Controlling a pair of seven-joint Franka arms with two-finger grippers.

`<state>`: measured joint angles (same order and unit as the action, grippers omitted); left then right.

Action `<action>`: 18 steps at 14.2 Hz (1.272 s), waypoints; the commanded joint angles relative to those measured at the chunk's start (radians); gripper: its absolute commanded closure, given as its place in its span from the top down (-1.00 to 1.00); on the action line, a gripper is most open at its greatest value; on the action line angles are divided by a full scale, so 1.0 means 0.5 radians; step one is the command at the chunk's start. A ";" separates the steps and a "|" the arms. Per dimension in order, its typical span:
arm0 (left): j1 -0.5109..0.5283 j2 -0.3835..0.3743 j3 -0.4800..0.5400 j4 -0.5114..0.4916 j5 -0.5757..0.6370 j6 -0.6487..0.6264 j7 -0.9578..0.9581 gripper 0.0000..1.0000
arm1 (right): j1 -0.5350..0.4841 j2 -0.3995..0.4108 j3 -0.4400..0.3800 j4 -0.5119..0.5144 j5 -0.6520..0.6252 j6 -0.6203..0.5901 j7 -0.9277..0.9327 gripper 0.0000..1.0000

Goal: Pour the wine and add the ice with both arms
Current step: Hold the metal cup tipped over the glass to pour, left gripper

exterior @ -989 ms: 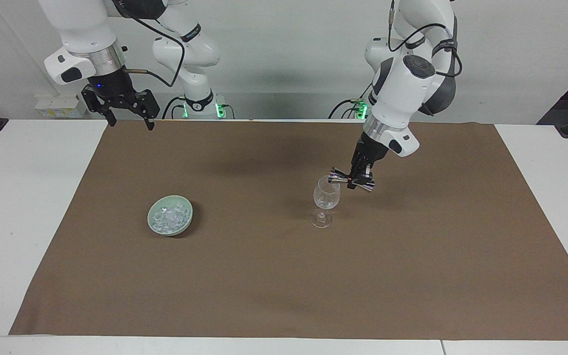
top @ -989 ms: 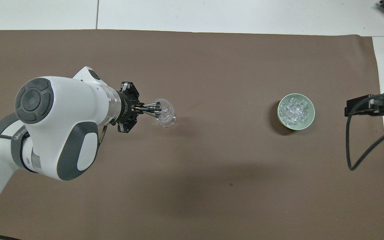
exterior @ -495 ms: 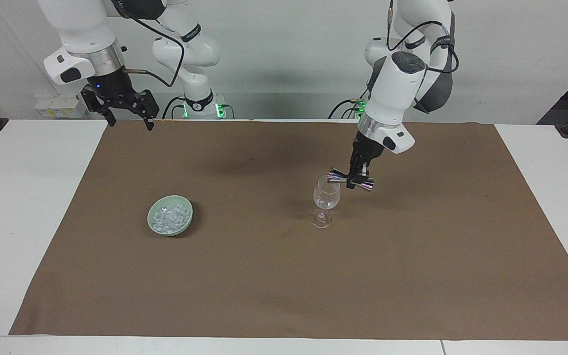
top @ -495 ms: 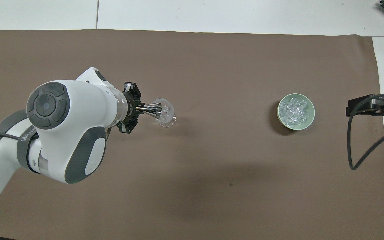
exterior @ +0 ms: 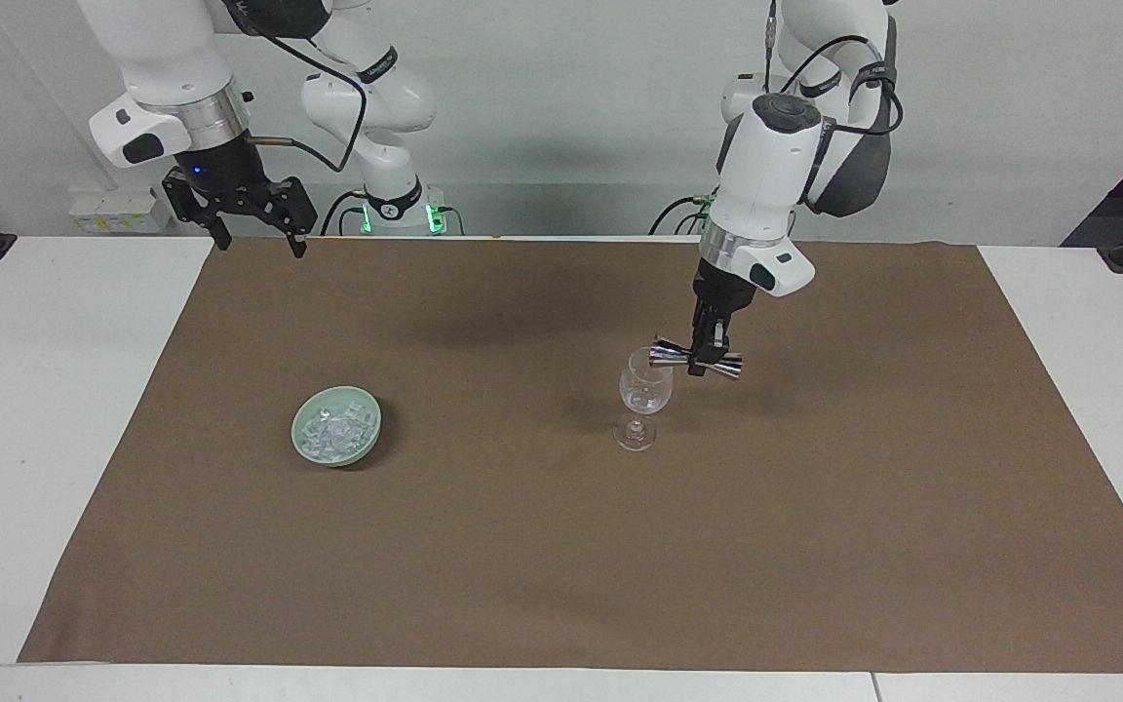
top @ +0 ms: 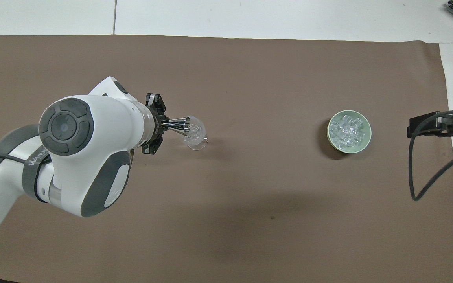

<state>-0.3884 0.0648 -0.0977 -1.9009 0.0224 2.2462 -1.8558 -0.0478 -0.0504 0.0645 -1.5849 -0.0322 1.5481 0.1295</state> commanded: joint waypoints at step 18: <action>-0.085 0.027 0.027 0.038 0.213 0.039 -0.077 -1.00 | -0.012 -0.019 0.012 -0.033 0.101 -0.004 -0.016 1.00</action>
<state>-0.4117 0.0671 -0.0999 -1.8978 0.0999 2.2630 -1.8692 -0.0464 -0.0503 0.0654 -1.5859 -0.0051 1.5474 0.1295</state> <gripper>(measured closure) 0.780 0.000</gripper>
